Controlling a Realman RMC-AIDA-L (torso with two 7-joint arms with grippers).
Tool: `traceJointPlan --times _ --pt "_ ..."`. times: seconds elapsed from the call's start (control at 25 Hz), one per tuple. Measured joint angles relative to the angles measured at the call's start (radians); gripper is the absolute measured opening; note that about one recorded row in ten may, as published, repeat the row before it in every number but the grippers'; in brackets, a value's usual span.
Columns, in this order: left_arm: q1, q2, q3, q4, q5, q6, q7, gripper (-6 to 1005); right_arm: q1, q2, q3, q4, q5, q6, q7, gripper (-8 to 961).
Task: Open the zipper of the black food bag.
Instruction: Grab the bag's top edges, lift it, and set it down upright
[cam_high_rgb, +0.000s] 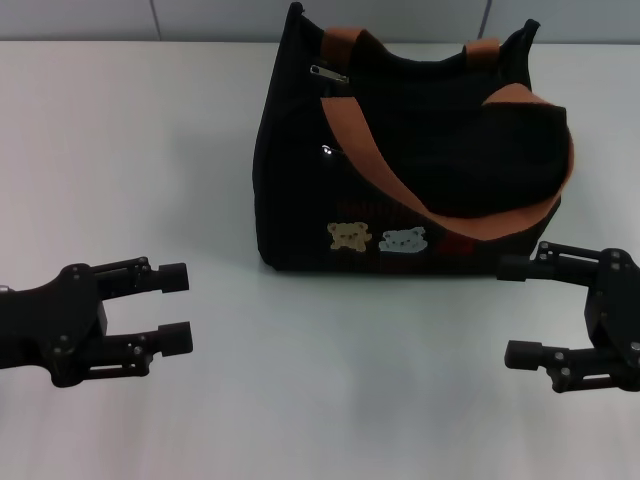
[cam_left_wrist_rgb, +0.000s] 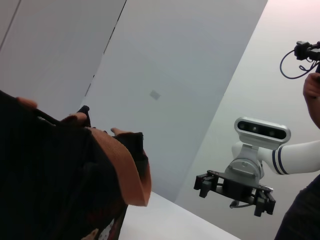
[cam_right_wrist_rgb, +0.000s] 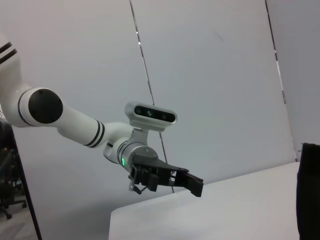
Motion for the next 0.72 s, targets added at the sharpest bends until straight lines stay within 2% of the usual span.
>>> traceJointPlan --times 0.4,0.6,0.72 --pt "0.000 -0.019 -0.012 0.000 0.000 -0.038 0.017 744 0.014 -0.004 -0.013 -0.005 -0.001 0.014 0.000 839" --pt "0.002 -0.030 -0.013 0.000 -0.002 -0.098 0.020 724 0.016 -0.005 -0.014 -0.003 -0.001 0.028 -0.013 839" --pt "0.007 -0.056 -0.043 0.000 -0.007 -0.218 0.030 712 0.015 -0.003 -0.014 0.001 0.002 0.048 -0.019 839"
